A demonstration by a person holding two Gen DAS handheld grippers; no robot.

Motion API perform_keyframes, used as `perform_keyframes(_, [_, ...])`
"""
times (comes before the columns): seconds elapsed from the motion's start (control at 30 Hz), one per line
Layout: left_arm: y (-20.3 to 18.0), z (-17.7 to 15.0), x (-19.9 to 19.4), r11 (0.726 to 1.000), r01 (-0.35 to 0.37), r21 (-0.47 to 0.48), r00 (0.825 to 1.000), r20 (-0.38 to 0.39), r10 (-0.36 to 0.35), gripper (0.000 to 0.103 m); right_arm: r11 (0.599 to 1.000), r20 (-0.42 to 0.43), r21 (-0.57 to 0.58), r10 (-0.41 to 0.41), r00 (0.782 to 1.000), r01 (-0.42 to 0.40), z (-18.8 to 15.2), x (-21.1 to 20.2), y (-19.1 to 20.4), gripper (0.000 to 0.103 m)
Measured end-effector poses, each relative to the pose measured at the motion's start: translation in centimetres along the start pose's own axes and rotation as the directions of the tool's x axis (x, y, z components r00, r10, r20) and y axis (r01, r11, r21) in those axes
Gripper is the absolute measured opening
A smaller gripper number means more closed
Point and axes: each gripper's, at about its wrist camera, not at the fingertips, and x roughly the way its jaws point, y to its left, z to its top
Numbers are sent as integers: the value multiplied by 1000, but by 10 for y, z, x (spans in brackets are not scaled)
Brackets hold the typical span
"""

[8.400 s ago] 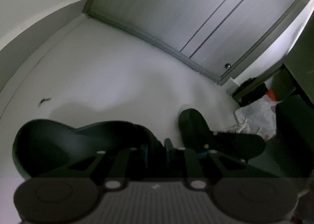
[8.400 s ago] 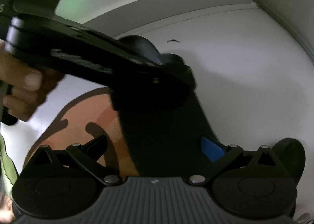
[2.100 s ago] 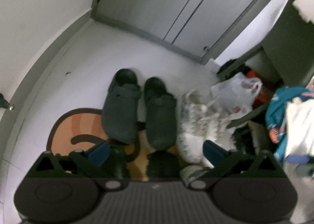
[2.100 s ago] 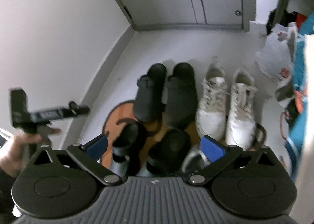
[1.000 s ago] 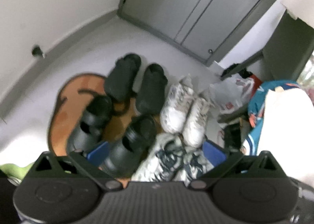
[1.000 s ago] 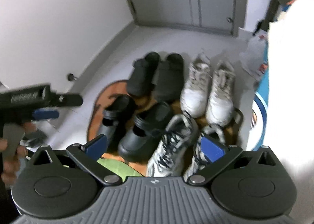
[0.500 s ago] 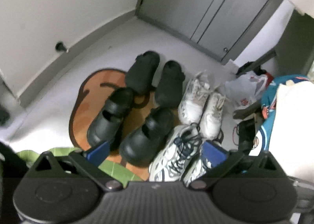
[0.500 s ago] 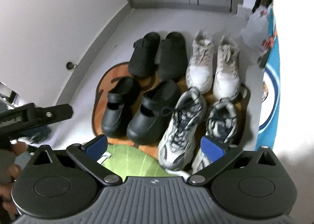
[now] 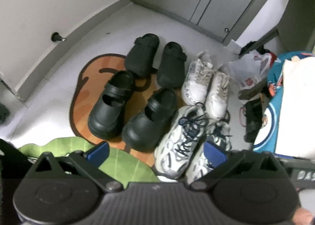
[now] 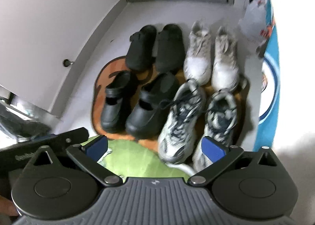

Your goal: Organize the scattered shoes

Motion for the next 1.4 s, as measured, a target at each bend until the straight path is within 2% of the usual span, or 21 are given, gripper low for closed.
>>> perform_keyframes(0.2, [4, 0, 5, 998, -46, 30, 999, 3, 46, 103, 999, 4, -36, 14, 1000, -14, -3, -3, 8, 103])
perform_keyframes(0.4, [3, -1, 9, 998, -47, 35, 999, -17, 48, 103, 1000, -4, 7, 4, 1000, -4, 0, -5, 3, 103])
perform_keyframes(0.57, [2, -2, 9, 999, -52, 12, 998, -32, 53, 103, 1000, 33, 0, -6, 999, 6, 0, -15, 4, 103])
perform_keyframes(0.77, [-4, 0, 7, 1000, -29, 10, 999, -21, 29, 103, 1000, 39, 8, -3, 999, 2, 1, -19, 2, 103])
perform_keyframes(1.13, [5, 9, 29, 998, -44, 35, 998, -51, 45, 103, 999, 45, 24, -23, 999, 22, 4, -14, -7, 103])
perform_keyframes(1.33, [14, 22, 41, 999, -12, 40, 998, -60, 15, 103, 997, 9, 49, -55, 998, 54, 7, 5, -16, 103])
perform_keyframes(1.4, [20, 28, 46, 999, 19, 32, 998, -68, -17, 103, 996, -14, 61, -58, 998, 59, 8, 14, -21, 103])
